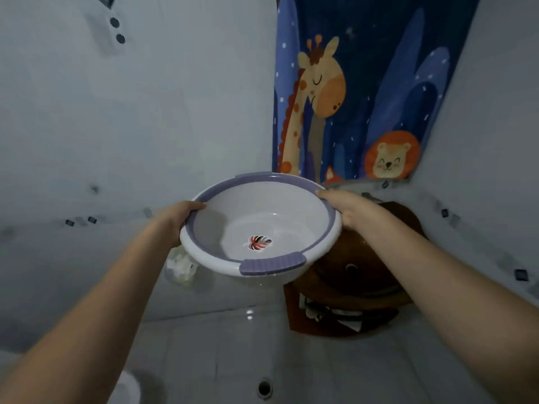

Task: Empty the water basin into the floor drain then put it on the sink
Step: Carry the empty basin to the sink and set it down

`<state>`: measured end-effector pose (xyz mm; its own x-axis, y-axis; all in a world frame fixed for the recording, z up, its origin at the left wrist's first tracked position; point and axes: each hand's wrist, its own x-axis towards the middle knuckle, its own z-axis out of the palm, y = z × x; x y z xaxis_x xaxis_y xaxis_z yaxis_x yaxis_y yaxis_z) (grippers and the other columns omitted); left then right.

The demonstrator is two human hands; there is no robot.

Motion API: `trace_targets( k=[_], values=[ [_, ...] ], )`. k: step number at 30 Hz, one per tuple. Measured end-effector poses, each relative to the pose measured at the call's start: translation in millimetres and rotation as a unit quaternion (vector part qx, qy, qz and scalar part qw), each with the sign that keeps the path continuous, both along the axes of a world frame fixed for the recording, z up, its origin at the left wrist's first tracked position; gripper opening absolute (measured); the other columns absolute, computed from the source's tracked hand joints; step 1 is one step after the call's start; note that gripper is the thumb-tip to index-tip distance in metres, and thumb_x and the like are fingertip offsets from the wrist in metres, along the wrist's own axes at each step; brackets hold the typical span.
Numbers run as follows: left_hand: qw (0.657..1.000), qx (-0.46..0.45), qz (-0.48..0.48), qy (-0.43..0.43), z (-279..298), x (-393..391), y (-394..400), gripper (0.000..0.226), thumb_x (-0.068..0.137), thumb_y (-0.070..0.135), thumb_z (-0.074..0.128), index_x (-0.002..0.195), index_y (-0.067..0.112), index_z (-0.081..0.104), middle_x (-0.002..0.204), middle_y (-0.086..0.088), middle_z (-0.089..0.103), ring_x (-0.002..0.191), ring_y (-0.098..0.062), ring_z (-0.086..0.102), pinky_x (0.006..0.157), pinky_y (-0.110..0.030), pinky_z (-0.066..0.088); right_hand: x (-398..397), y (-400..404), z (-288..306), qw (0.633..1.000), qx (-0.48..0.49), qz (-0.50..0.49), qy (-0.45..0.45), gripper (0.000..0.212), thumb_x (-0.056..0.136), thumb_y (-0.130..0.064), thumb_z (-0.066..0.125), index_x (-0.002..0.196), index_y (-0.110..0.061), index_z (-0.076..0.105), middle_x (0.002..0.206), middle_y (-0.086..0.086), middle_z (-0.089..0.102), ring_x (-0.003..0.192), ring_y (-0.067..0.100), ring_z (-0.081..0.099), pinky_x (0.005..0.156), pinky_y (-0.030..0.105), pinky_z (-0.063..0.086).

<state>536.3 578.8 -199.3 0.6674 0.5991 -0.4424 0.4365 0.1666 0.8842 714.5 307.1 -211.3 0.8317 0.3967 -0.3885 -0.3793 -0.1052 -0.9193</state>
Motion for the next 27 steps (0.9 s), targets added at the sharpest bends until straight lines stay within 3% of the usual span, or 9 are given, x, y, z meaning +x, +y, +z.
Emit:
trace_targets(
  k=[3,6,10,12,14,16,21,24,27],
  values=[
    [1.0,0.001,-0.018,0.003,-9,29,-29,0.047,0.095,0.024,0.061,0.135,-0.001,0.055,0.122,-0.024,0.064,0.098,-0.037,0.06,0.097,-0.05,0.048,15,-36,-6,1.0,0.006,-0.02,0.001,0.027,0.102,-0.023,0.049,0.115,-0.002,0.059,0.084,0.011,0.065,0.071,0.024,0.062,0.059,0.031,0.049],
    [1.0,0.003,-0.031,-0.002,-18,61,-64,0.049,0.094,0.023,0.062,0.137,0.0,0.054,0.128,-0.024,0.063,0.099,-0.038,0.06,0.093,-0.052,0.051,34,-81,-11,0.999,-0.004,-0.039,-0.001,0.03,0.102,-0.024,0.05,0.118,0.0,0.06,0.091,0.014,0.066,0.074,0.025,0.062,0.062,0.032,0.049],
    [0.999,0.006,-0.033,-0.013,-31,97,-104,0.043,0.096,0.02,0.062,0.131,-0.003,0.055,0.097,-0.019,0.067,0.075,-0.035,0.06,0.065,-0.042,0.05,53,-126,-18,0.997,-0.02,-0.07,-0.029,0.035,0.096,-0.019,0.059,0.123,0.005,0.059,0.11,0.02,0.067,0.078,0.028,0.063,0.071,0.034,0.052],
    [0.999,-0.01,-0.041,-0.008,-39,113,-121,0.043,0.095,0.021,0.063,0.131,-0.003,0.056,0.096,-0.019,0.067,0.077,-0.035,0.061,0.071,-0.044,0.051,65,-147,-25,0.996,-0.024,-0.079,-0.04,0.038,0.095,-0.018,0.06,0.125,0.006,0.059,0.116,0.022,0.066,0.082,0.029,0.064,0.074,0.036,0.054],
    [0.998,-0.028,-0.048,0.008,-49,130,-139,0.047,0.095,0.024,0.063,0.133,-0.002,0.055,0.117,-0.025,0.067,0.094,-0.038,0.062,0.091,-0.052,0.051,80,-168,-36,0.995,-0.032,-0.088,-0.041,0.04,0.096,-0.022,0.059,0.125,0.007,0.06,0.123,0.023,0.065,0.101,0.033,0.065,0.092,0.041,0.053],
    [0.998,-0.035,-0.048,0.014,-60,148,-156,0.048,0.094,0.023,0.063,0.135,-0.001,0.054,0.129,-0.027,0.062,0.102,-0.038,0.059,0.098,-0.053,0.048,97,-187,-51,0.994,-0.04,-0.092,-0.033,0.042,0.096,-0.024,0.06,0.124,0.006,0.061,0.124,0.024,0.064,0.111,0.035,0.063,0.101,0.044,0.049],
    [0.999,-0.035,-0.024,0.016,-85,187,-175,0.048,0.09,0.022,0.069,0.131,-0.002,0.058,0.127,-0.026,0.064,0.098,-0.037,0.062,0.087,-0.049,0.052,137,-205,-87,0.993,-0.057,-0.105,-0.009,0.051,0.096,-0.031,0.058,0.13,0.006,0.057,0.128,0.024,0.063,0.114,0.037,0.062,0.102,0.048,0.048],
    [0.999,-0.04,-0.022,0.019,-105,218,-172,0.048,0.088,0.022,0.071,0.128,-0.002,0.06,0.122,-0.026,0.066,0.096,-0.039,0.065,0.07,-0.044,0.053,166,-207,-107,0.991,-0.067,-0.115,0.005,0.056,0.096,-0.036,0.059,0.134,0.004,0.054,0.13,0.022,0.062,0.115,0.037,0.061,0.103,0.049,0.048],
    [0.999,-0.041,-0.021,0.014,-126,253,-161,0.047,0.085,0.022,0.075,0.125,0.0,0.062,0.11,-0.022,0.07,0.092,-0.04,0.067,0.071,-0.044,0.055,192,-203,-128,0.989,-0.081,-0.127,0.01,0.051,0.095,-0.038,0.059,0.128,0.002,0.06,0.124,0.02,0.066,0.11,0.036,0.064,0.101,0.049,0.049]
  ],
)
